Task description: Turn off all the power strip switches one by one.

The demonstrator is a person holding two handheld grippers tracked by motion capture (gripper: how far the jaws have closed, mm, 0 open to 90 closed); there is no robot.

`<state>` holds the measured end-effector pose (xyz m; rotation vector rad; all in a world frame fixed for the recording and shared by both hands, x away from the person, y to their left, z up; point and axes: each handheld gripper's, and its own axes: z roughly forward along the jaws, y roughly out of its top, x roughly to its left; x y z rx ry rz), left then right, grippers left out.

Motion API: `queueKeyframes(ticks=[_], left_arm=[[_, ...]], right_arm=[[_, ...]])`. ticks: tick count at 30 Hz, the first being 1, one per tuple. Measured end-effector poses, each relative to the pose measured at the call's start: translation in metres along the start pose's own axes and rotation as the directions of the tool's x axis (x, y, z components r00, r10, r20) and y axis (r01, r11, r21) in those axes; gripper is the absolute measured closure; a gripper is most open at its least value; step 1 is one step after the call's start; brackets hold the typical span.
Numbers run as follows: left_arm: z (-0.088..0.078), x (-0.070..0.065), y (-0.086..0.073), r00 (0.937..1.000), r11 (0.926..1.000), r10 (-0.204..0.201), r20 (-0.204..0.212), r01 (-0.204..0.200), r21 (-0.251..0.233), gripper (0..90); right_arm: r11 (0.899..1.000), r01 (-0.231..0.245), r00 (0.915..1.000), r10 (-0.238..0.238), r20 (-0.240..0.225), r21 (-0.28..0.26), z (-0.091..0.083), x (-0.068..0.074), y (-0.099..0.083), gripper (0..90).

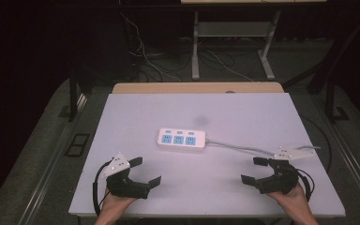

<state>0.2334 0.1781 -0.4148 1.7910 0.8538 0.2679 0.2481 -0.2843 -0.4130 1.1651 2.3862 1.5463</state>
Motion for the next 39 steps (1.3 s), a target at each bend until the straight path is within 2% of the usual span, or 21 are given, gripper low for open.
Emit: queueKeyframes(ticks=[4,12,24,39], left_arm=[[0.0,0.0,-0.001,1.0,1.0,-0.001,0.002,0.001,0.003,0.0],[-0.002,-0.001,-0.002,1.0,1.0,-0.005,-0.006,0.005,0.002,0.0],[0.002,-0.003,0.0,1.0,0.9992,-0.004,0.003,0.004,0.039,0.0],[0.003,-0.005,0.01,0.9995,0.9967,0.005,0.031,-0.008,0.081,0.0]], right_arm=[[1.0,0.009,1.0,-0.009,-0.002,0.019,0.002,0.001,0.0,3.8],[1.0,0.011,0.9999,-0.011,-0.005,0.024,0.003,0.002,0.0,3.8],[0.999,0.0,1.0,0.0,-0.005,0.035,0.004,0.0,-0.001,3.8],[0.999,0.006,1.0,-0.005,-0.008,0.044,0.005,0.0,0.0,3.8]])
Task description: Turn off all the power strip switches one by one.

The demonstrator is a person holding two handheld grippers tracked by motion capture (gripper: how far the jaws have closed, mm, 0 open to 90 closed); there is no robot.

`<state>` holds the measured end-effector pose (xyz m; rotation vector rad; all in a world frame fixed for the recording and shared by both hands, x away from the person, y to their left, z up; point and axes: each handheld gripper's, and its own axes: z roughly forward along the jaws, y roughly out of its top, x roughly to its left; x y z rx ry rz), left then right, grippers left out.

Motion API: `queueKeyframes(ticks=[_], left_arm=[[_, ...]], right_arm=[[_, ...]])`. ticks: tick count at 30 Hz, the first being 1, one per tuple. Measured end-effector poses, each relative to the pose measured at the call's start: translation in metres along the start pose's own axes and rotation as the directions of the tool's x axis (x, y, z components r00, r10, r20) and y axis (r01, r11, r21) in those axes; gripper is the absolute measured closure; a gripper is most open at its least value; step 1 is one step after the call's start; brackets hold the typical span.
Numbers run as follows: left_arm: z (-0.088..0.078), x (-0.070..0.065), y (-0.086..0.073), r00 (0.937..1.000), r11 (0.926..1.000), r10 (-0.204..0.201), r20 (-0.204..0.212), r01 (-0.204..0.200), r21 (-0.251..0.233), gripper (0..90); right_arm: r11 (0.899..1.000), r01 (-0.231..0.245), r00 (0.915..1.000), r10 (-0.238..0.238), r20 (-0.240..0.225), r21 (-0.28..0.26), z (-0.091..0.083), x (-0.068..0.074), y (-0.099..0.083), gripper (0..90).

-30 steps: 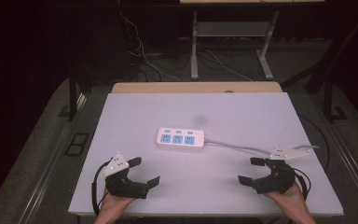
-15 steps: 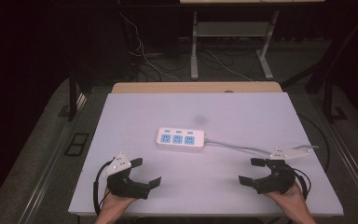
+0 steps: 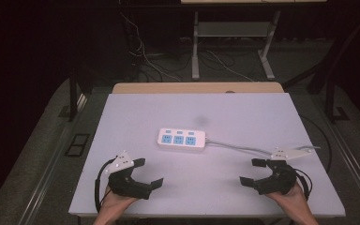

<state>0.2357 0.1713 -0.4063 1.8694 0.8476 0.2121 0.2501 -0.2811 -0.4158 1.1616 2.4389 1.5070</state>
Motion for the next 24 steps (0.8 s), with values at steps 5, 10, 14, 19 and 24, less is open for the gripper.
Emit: queueKeyframes(ticks=[5,10,14,19,24], left_arm=[[0.002,0.001,0.006,1.0,0.9999,0.001,0.007,-0.002,0.015,0.0],[0.002,0.005,0.013,0.9999,0.9995,0.011,0.008,-0.011,0.03,0.0],[0.0,0.009,0.018,1.0,0.9996,0.004,0.007,-0.004,0.028,0.0],[0.0,0.013,0.024,1.0,0.9995,0.001,0.007,-0.001,0.032,0.0],[0.003,0.016,0.032,0.9999,0.9989,0.009,0.009,-0.009,0.046,0.0]], right_arm=[[1.0,0.004,1.0,-0.004,0.001,0.001,0.0,0.0,0.0,3.8],[1.0,0.008,1.0,-0.008,0.005,0.002,0.0,0.0,0.0,3.8],[1.0,0.011,0.9999,-0.011,0.008,0.002,0.0,0.0,0.0,3.8],[1.0,0.015,0.9998,-0.015,0.009,0.005,0.001,0.0,0.0,3.8],[1.0,0.018,0.9998,-0.018,0.01,0.007,0.001,0.0,0.0,3.8]])
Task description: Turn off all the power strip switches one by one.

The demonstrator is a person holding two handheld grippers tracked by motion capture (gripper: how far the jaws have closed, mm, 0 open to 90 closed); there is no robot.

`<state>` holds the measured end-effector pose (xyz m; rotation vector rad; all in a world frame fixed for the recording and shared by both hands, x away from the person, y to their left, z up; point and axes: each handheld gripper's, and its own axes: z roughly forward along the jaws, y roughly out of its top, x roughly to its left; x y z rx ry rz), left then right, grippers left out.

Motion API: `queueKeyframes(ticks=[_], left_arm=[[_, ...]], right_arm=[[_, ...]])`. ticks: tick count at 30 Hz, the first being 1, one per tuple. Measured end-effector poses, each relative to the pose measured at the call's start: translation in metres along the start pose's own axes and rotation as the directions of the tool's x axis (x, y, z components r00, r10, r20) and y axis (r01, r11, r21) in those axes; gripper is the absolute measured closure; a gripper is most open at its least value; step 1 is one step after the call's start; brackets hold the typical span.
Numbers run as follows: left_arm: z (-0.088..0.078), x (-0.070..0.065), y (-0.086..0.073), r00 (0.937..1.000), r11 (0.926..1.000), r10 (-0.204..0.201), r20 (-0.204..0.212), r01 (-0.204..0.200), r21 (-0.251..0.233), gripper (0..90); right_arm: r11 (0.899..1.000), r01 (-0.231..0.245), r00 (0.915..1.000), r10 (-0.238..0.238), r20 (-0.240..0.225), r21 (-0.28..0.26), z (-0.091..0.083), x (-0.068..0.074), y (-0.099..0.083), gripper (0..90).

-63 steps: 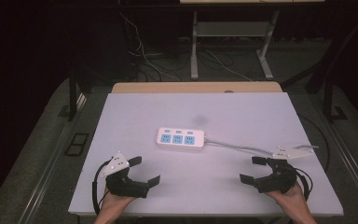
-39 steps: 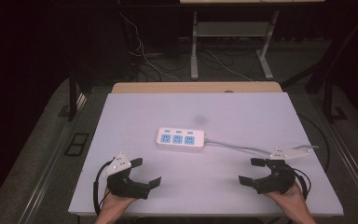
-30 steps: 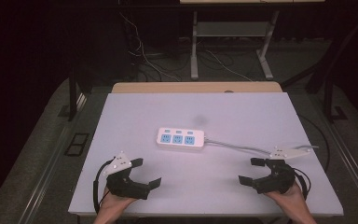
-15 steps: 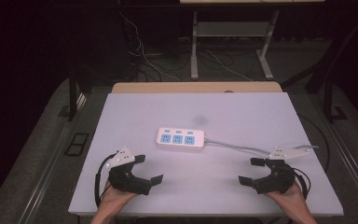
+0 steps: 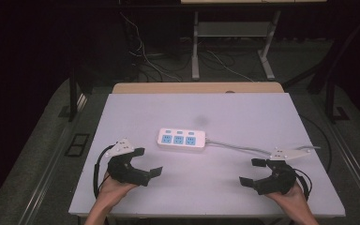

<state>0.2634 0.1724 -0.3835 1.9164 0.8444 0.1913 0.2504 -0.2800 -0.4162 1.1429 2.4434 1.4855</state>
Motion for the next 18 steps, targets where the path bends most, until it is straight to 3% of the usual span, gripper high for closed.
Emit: queueKeyframes(ticks=[18], left_arm=[[0.012,0.011,0.036,0.9992,0.9986,0.04,0.007,-0.04,0.034,0.0]], right_arm=[[1.0,-0.004,1.0,0.004,0.004,0.001,-0.001,-0.001,0.0,3.8]])
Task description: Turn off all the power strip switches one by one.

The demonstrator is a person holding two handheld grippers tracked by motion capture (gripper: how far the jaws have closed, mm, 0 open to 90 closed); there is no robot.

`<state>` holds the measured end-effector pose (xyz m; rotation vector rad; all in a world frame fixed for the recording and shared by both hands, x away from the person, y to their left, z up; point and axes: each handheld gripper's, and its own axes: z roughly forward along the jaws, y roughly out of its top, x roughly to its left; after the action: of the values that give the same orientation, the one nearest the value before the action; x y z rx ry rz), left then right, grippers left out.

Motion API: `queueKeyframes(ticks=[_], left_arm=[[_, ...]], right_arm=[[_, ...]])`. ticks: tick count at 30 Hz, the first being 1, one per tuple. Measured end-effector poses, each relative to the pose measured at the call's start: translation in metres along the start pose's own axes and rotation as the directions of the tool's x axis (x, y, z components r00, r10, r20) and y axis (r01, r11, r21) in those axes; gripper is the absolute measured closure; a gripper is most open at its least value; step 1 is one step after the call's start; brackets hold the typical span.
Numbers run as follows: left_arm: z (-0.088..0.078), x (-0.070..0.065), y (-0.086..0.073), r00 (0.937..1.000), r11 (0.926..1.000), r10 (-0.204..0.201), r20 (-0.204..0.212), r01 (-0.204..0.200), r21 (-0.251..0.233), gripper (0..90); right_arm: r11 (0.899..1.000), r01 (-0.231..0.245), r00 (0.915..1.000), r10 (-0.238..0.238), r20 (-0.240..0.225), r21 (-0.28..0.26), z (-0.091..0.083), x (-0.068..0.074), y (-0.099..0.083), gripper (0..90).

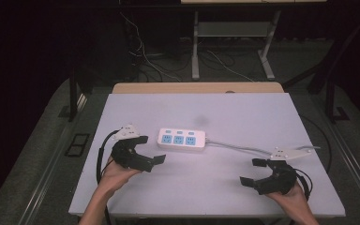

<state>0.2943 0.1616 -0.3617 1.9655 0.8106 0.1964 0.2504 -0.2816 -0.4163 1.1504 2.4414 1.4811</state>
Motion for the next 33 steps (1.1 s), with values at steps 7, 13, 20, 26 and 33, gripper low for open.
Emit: queueKeyframes(ticks=[7,13,20,26,33], left_arm=[[0.006,0.007,0.012,0.9999,0.9999,0.011,-0.001,-0.011,0.012,0.0],[0.011,0.015,0.018,1.0,0.9999,0.008,-0.004,-0.008,0.011,0.0],[0.012,0.028,0.026,0.9996,1.0,0.0,-0.027,0.0,-0.002,1.4],[0.015,0.035,0.032,0.9993,0.9998,0.0,-0.038,0.001,0.022,1.7],[0.021,0.042,0.039,0.9992,0.999,0.011,-0.039,-0.01,0.044,2.3]], right_arm=[[1.0,-0.014,0.9999,0.014,-0.002,-0.014,-0.001,-0.003,0.0,3.8],[1.0,-0.016,0.9999,0.016,0.006,-0.015,-0.002,-0.004,0.0,3.8],[1.0,-0.017,0.9998,0.017,0.007,-0.013,-0.002,-0.006,0.0,3.8],[1.0,-0.02,0.9998,0.02,0.007,-0.016,-0.003,-0.007,-0.001,3.8],[1.0,-0.021,0.9997,0.021,0.01,-0.016,-0.003,-0.007,-0.001,3.8]])
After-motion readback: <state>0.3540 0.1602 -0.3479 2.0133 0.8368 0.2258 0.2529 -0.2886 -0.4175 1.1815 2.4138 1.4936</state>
